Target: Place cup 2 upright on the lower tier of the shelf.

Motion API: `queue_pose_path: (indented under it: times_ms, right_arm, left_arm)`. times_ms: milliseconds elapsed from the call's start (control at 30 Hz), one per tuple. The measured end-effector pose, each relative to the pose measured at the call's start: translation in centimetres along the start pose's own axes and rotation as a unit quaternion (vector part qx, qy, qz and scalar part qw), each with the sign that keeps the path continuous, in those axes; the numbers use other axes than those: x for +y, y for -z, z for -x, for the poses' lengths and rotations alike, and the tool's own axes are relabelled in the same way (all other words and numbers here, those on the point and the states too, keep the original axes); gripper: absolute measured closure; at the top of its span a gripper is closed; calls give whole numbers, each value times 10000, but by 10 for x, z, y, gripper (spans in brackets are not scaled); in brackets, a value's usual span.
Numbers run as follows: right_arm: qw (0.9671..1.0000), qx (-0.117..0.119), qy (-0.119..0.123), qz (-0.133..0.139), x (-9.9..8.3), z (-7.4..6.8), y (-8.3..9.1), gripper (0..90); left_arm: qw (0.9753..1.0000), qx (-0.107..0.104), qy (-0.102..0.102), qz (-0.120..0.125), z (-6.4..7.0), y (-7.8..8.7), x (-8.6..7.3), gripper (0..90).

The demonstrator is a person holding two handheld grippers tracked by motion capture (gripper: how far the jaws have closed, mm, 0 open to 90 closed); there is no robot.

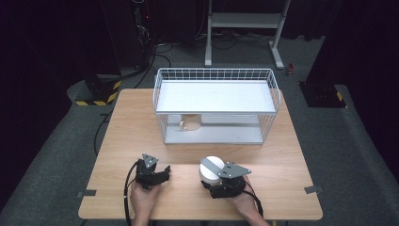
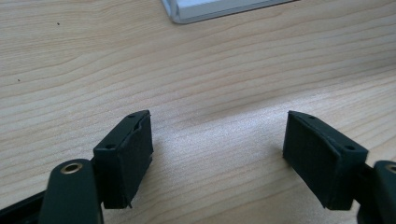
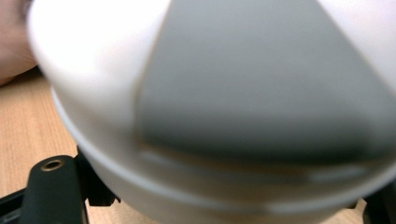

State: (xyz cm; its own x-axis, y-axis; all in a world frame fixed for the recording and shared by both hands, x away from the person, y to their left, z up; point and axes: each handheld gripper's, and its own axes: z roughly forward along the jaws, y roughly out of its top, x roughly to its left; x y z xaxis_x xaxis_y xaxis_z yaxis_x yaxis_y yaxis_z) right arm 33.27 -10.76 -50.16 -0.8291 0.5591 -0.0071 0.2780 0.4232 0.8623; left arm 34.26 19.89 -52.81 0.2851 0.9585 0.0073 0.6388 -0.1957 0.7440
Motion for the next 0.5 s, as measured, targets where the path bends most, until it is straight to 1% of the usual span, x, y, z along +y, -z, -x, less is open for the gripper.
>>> queue_pose_path:
  times_ms: [67,167,233,367,433,500]
  right_arm:
    - [10000,-9,-73,0,1,3,1,189]
    - [10000,-63,-44,19,3,6,3,189]
    - [9999,-86,-109,32,3,9,3,189]
    - [9997,-160,-162,18,3,15,3,189]
    - [9996,-163,-235,19,3,17,4,189]
    - [9996,-186,-210,23,3,18,5,189]
  left_arm:
    - [10000,-3,-19,-15,0,0,0,241]
    - [10000,-3,-16,-15,0,0,0,241]
    - [10000,-2,-18,-16,0,0,0,242]
    - [10000,-5,-18,-15,0,0,0,241]
    - [10000,-4,-18,-15,0,0,0,241]
    - [10000,-6,-18,-16,0,0,0,241]
